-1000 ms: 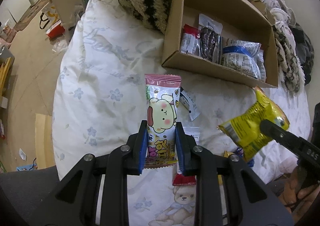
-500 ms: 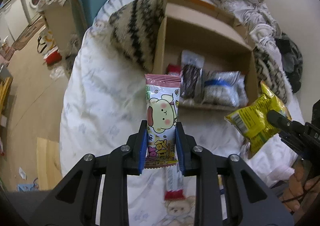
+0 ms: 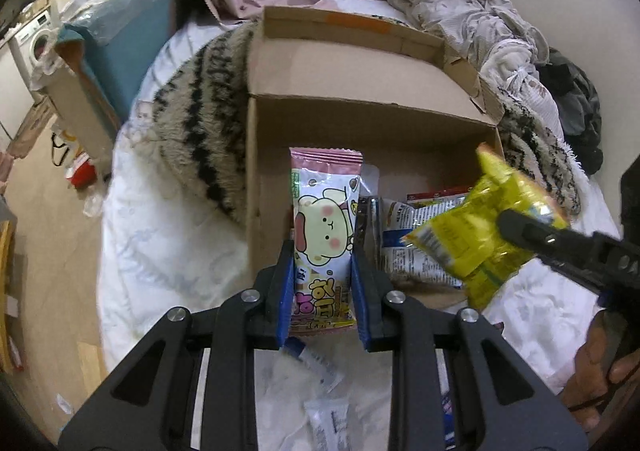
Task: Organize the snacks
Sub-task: 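Carry the pink packet with the left gripper while the right gripper carries the yellow bag into the box, then open both grippers over the box and withdraw them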
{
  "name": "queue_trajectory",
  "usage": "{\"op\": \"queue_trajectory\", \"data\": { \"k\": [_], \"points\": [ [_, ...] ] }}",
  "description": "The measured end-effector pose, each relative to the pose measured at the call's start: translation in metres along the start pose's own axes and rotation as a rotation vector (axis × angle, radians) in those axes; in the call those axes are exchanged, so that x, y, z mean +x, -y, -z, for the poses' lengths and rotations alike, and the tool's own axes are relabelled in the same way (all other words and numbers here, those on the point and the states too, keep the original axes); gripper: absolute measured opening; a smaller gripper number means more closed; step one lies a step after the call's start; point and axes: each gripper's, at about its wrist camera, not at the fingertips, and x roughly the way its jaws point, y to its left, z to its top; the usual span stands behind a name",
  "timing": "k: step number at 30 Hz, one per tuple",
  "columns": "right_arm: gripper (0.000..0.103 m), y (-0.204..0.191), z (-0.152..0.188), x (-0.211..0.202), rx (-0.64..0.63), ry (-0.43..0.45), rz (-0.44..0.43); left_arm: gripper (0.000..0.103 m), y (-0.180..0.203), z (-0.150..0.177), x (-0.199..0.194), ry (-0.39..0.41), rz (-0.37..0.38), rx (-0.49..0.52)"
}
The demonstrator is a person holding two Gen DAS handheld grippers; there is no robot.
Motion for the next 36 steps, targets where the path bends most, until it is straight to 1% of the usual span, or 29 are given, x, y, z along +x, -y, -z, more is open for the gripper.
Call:
{"op": "queue_trajectory", "data": {
  "k": [5, 9, 11, 18, 19, 20, 21, 22, 23, 24, 25, 26, 27, 28, 31, 36],
  "points": [
    [0.026, 0.019, 0.006, 0.026, 0.043, -0.051, 0.013, 0.022, -0.006, 0.007, 0.022, -0.028, 0.01, -0.041],
    [0.026, 0.015, 0.007, 0.038, 0.011, -0.075, 0.026, 0.022, -0.003, 0.008, 0.027, -0.035, 0.001, -0.009],
    [0.027, 0.016, 0.006, 0.042, 0.023, -0.075, 0.005, 0.022, -0.005, 0.008, 0.028, -0.038, 0.005, -0.013],
    [0.029, 0.017, 0.004, 0.049, 0.048, -0.093, -0.028, 0.023, -0.006, 0.004, 0.03, -0.041, 0.027, -0.041],
    [0.032, 0.017, 0.004, 0.048, 0.05, -0.089, -0.035, 0.023, -0.005, 0.004, 0.031, -0.045, 0.031, -0.045],
    [0.044, 0.017, 0.004, 0.046, 0.047, -0.081, -0.028, 0.026, -0.005, 0.005, 0.032, -0.052, 0.034, -0.047],
    [0.056, 0.016, 0.003, 0.043, 0.042, -0.059, -0.014, 0.035, -0.004, 0.005, 0.033, -0.059, 0.038, -0.045],
    [0.08, 0.016, 0.003, 0.04, 0.04, -0.033, 0.0, 0.043, -0.003, 0.006, 0.033, -0.062, 0.039, -0.041],
    [0.092, 0.015, 0.002, 0.036, 0.039, -0.005, 0.005, 0.062, -0.001, 0.007, 0.032, -0.065, 0.041, -0.032],
    [0.093, 0.015, 0.002, 0.033, 0.034, 0.01, 0.004, 0.079, 0.0, 0.008, 0.031, -0.062, 0.041, -0.024],
    [0.093, 0.014, 0.0, 0.03, 0.023, 0.014, 0.02, 0.084, 0.0, 0.009, 0.028, -0.052, 0.04, -0.024],
    [0.093, 0.014, -0.001, 0.026, 0.013, 0.033, 0.046, 0.087, -0.001, 0.01, 0.026, -0.043, 0.045, -0.029],
    [0.093, 0.016, -0.002, 0.02, 0.012, 0.065, 0.067, 0.087, -0.001, 0.01, 0.024, -0.043, 0.056, -0.032],
    [0.093, 0.018, -0.003, 0.017, 0.019, 0.074, 0.062, 0.087, -0.001, 0.01, 0.024, -0.046, 0.061, -0.033],
    [0.093, 0.025, -0.005, 0.015, 0.061, 0.061, 0.023, 0.087, -0.001, 0.01, 0.021, -0.046, 0.063, -0.034],
    [0.093, 0.03, -0.006, 0.014, 0.08, 0.052, 0.025, 0.087, -0.005, 0.01, 0.02, -0.046, 0.048, -0.041]
  ]
}}
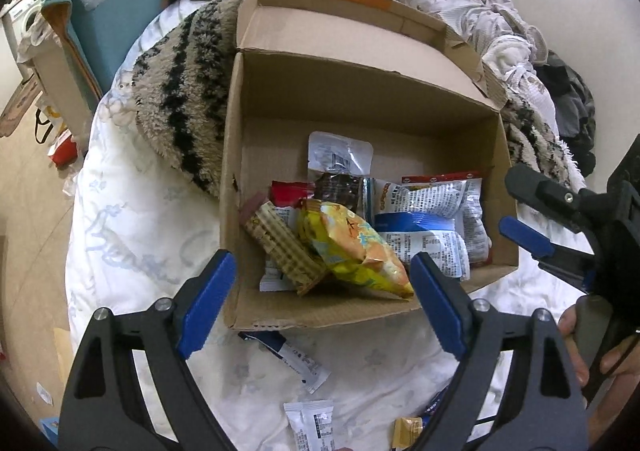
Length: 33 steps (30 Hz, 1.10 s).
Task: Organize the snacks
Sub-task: 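Open both grippers over the box and withdraw them, then grasp the white red-ended bar with the left gripper while the right gripper grasps the blue bag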
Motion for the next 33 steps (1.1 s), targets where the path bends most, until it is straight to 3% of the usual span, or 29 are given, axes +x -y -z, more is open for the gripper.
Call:
{"op": "queue_trajectory", "data": {
  "k": [12, 18, 22, 27, 33],
  "points": [
    [0.093, -0.001, 0.002, -0.021, 0.008, 0.007, -0.001, 0.087, -0.036, 0.001, -0.041, 0.068, -0.04, -0.094],
    [0.093, -0.004, 0.017, -0.045, -0.007, -0.009, 0.012, 0.087, -0.037, 0.023, -0.059, 0.076, -0.06, -0.099],
    [0.093, -0.006, 0.033, -0.061, -0.026, -0.023, 0.027, 0.087, -0.028, 0.039, -0.075, 0.101, -0.077, -0.05],
    [0.093, -0.005, 0.062, -0.074, -0.041, -0.081, 0.065, 0.087, -0.025, 0.062, -0.083, 0.076, -0.073, -0.048],
    [0.093, 0.001, 0.096, -0.089, -0.027, -0.121, 0.094, 0.087, -0.03, 0.092, -0.075, -0.01, -0.09, -0.071]
  ]
}}
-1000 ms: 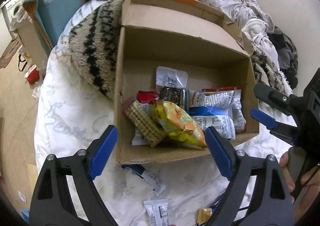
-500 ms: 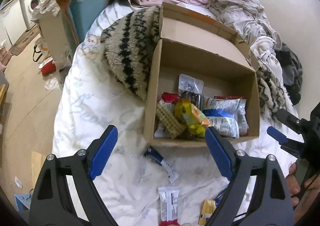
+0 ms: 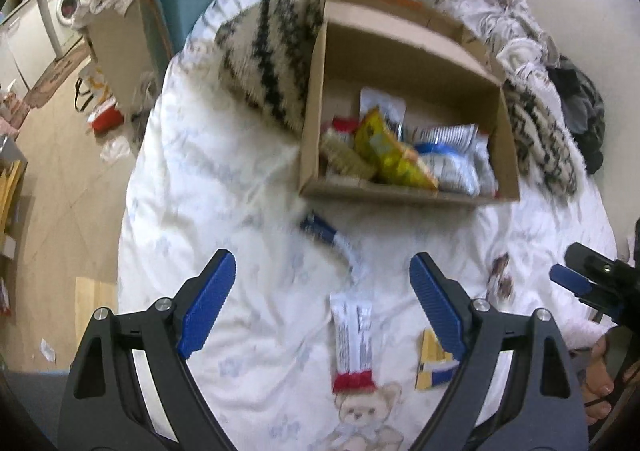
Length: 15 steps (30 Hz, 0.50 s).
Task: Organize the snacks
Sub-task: 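Grasp the white red-ended bar with the left gripper while the right gripper grasps the blue bag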
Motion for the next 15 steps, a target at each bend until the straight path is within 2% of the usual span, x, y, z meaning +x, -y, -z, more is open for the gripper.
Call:
{"op": "queue_trajectory", "data": {
  "k": [4, 7, 10, 15],
  "points": [
    [0.093, 0.012, 0.019, -0.005, 0.054, -0.015, 0.005, 0.087, 0.009, 0.024, 0.021, -0.069, -0.056, 0.022],
    [0.093, 0.021, 0.024, -0.01, 0.087, -0.011, 0.008, 0.087, 0.023, 0.04, 0.05, -0.171, -0.031, 0.032],
    [0.093, 0.03, 0.028, -0.016, 0.109, 0.006, 0.026, 0.086, 0.039, 0.055, 0.077, -0.243, -0.039, 0.087],
    [0.093, 0.042, 0.027, -0.018, 0.165, 0.013, 0.028, 0.086, 0.05, 0.067, 0.098, -0.263, -0.076, 0.141]
  ]
}}
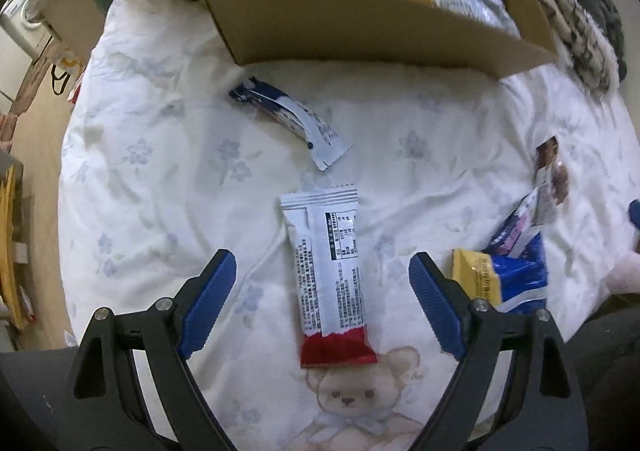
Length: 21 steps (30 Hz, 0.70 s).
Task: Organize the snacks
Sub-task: 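Grasp the white red-ended bar with the left gripper while the right gripper grasps the blue bag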
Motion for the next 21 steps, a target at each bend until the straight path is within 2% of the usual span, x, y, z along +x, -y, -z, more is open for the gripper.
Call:
{"op": "queue_trajectory", "data": {
  "k": [2, 4, 6, 9, 11, 18, 21],
  "points": [
    [0.093, 0.0, 0.0, 0.0, -0.001, 0.004, 0.005, 0.086, 0.001, 0.001, 0.011, -0.026, -0.012, 0.0],
    [0.093, -0.002, 0.0, 0.001, -0.007, 0.005, 0.009, 0.076, -0.002, 0.003, 0.02, -0.066, 0.001, -0.022],
    [0.093, -0.003, 0.0, 0.002, -0.01, 0.003, 0.009, 0.027, -0.005, 0.005, 0.024, -0.102, -0.018, -0.029],
    [0.093, -0.004, 0.0, 0.004, -0.019, -0.004, 0.013, 0.027, -0.012, 0.005, 0.01, -0.091, 0.011, -0.057],
    [0.093, -0.005, 0.0, 0.006, -0.026, -0.009, 0.016, 0.027, -0.015, 0.007, -0.011, -0.056, 0.042, -0.075],
    [0.093, -0.008, 0.003, 0.015, -0.049, -0.038, 0.036, 0.027, -0.018, 0.014, -0.064, 0.053, 0.078, -0.039],
    [0.093, -0.012, 0.007, 0.02, -0.068, -0.055, 0.049, 0.027, -0.016, 0.014, -0.076, 0.07, 0.101, -0.017]
  ]
}}
